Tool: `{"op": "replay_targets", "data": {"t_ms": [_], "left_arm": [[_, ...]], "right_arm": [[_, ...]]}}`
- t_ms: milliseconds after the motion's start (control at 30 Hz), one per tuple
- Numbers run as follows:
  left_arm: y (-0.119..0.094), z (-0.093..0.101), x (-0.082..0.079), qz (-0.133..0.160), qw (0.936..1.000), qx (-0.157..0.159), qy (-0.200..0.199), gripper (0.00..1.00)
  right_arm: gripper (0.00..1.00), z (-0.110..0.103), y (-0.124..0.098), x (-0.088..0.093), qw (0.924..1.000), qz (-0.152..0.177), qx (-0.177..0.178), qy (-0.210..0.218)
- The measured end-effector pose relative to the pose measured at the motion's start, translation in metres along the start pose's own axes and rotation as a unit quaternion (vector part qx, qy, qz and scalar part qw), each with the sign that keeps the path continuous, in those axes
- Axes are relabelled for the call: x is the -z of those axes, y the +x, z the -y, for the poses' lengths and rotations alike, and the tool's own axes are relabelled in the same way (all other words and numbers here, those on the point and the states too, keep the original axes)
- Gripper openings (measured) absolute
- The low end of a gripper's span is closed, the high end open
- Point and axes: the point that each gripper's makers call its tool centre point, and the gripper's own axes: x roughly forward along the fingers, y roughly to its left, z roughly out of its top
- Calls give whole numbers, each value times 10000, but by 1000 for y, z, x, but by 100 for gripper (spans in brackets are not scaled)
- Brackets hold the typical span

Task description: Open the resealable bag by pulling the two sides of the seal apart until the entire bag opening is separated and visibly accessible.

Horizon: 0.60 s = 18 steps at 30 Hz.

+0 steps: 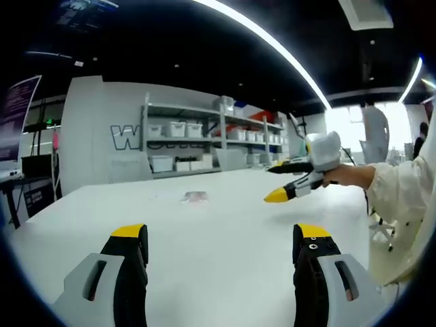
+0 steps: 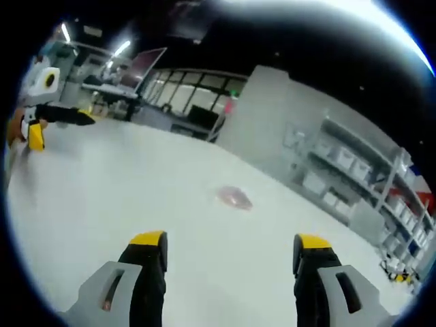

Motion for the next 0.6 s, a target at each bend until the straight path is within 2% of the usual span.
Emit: {"op": "replay_targets", "data": {"t_ms": [200, 600], "left_arm": [[-1, 0, 1, -22, 10000, -13, 4, 86], [1, 1, 2, -31, 10000, 2, -5, 86]], "right_arm": [[75, 1, 4, 2, 10000, -25, 5, 20], [74, -1, 17, 0, 9993, -185, -67, -314]]}}
